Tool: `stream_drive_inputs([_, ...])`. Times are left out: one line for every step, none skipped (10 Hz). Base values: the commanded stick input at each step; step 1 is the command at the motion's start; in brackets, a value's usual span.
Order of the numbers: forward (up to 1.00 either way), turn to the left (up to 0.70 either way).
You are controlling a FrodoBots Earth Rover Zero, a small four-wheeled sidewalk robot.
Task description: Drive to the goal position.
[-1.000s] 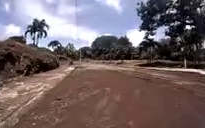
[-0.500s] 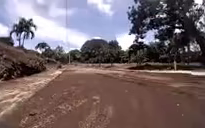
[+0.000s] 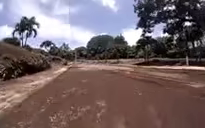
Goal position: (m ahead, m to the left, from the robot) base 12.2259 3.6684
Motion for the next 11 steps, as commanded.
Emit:
stream_drive_inputs([0.85, 0.25])
stream_drive_inputs([0.85, 0.14])
stream_drive_inputs([0.85, 0.02])
stream_drive_inputs([0.85, 0.00])
stream_drive_inputs([0.85, 0.00])
stream_drive_inputs([0.85, 0.00])
stream_drive_inputs([0.85, 0.00])
stream_drive_inputs([0.85, 0.00])
stream_drive_inputs([0.85, 0.00])
stream_drive_inputs([0.85, 0.00])
stream_drive_inputs([0.85, 0.00])
